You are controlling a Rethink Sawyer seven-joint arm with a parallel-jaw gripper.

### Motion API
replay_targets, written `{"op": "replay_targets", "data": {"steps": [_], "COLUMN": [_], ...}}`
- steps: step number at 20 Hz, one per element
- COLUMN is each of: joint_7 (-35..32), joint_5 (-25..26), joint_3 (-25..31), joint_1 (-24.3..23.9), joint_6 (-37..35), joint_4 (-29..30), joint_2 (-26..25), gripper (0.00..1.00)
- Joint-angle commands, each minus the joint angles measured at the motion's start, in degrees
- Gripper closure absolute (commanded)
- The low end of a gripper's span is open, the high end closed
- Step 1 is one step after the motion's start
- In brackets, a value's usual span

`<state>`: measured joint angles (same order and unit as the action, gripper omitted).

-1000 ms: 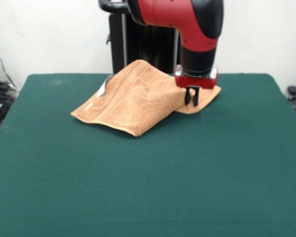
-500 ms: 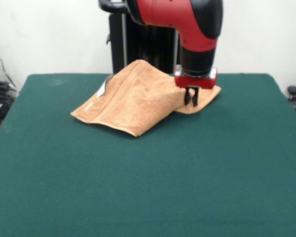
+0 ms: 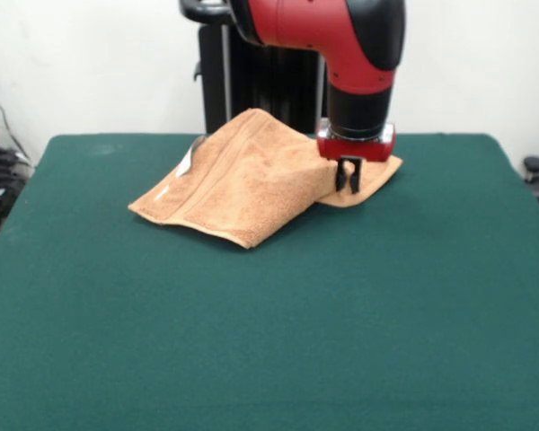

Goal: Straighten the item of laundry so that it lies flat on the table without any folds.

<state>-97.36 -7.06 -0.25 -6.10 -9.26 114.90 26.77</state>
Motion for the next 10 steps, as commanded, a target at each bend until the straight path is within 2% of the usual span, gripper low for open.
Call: {"op": "replay_targets", "data": {"steps": [1, 10], "joint_7": [-12.6, -11.76], "joint_5": [-1.31, -0.52], "joint_3": [-0.79, -1.94], "joint_1": [-0.09, 0.97], "joint_6": [4.58, 4.08], "joint_4": [-0.11, -0.35], "joint_2": [-1.37, -1.02], "gripper": [1.0, 1.0]}}
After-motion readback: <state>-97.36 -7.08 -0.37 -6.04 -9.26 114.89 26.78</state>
